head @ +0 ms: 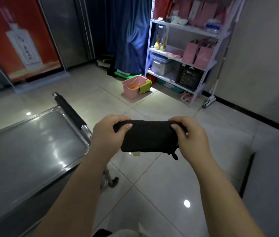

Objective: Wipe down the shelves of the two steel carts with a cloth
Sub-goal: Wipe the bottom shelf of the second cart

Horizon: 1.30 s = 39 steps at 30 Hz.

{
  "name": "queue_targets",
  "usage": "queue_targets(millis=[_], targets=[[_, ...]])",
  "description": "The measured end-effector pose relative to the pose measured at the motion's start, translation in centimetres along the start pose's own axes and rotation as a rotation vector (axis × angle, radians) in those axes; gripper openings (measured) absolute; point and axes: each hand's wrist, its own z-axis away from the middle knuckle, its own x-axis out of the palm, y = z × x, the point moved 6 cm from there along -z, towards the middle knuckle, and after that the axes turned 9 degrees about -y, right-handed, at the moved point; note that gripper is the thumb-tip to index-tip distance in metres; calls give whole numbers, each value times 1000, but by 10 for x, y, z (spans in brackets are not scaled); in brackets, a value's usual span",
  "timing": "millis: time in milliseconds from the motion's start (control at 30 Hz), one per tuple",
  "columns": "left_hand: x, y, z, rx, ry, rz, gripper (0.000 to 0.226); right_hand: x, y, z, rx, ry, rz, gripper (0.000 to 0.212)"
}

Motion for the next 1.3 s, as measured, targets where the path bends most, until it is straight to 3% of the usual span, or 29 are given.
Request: queue_targets(millis=[233, 467, 767, 933, 1100, 1300], targets=[[35, 3, -108, -11, 26, -90, 16, -7, 58, -100, 12, -15, -56, 30], [41, -38, -269, -20, 26, -30, 19, 7, 94, -265, -74, -70, -16, 29], [58, -112, -465, -109, 95, 4, 18, 43, 143, -478, -73, -327, 1, 28], [43, -171, -561, -196, 193, 4, 17, 104, 165, -605, -34, -487, 13, 31], [1, -244, -626, -306, 396, -13, 27, 190, 155, -744, -274, -509, -36, 30], [-62, -320, -651, -531, 647, -60, 28, 321, 110, -865, -469, -665, -238, 25]])
